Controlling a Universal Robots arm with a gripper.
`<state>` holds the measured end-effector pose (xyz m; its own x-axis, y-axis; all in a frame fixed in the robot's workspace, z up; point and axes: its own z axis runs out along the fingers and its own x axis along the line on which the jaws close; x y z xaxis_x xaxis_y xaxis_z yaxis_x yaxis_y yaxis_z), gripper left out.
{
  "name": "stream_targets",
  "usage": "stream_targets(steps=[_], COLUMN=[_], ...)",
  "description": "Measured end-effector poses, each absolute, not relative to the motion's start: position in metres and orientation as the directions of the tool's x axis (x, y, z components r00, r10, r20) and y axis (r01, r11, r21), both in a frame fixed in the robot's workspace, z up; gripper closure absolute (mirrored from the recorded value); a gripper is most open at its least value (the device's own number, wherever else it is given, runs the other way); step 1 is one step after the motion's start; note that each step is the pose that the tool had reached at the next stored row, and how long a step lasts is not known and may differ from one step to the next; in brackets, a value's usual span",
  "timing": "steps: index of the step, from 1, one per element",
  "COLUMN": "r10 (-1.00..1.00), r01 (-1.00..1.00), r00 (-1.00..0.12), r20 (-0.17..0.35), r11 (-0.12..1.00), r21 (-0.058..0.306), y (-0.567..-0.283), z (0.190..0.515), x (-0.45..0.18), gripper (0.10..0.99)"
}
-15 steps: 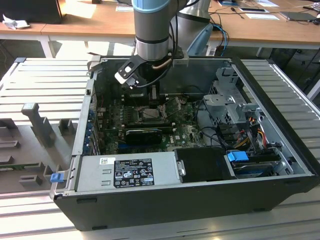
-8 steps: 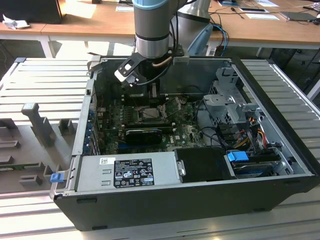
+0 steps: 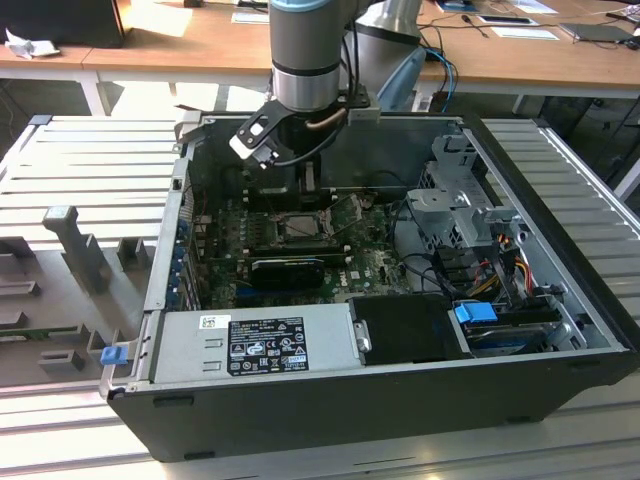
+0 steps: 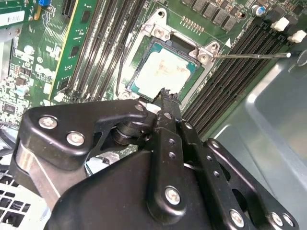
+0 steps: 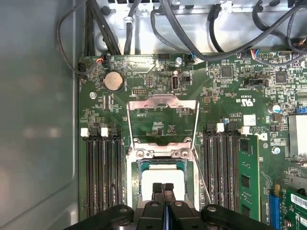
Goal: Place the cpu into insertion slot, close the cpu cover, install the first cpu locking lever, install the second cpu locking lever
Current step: 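Close the cpu cover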
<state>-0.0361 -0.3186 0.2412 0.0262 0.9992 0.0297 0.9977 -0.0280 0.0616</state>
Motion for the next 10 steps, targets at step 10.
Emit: stream_targets(steps=[10], r10=[0.999], r01=[0.998], r00=[0.026], r20=[0.030], r11=[-0.028], r21=[0.062], y=[-0.3187], z=[0.2516], x=[-0.0334], gripper=[0.980])
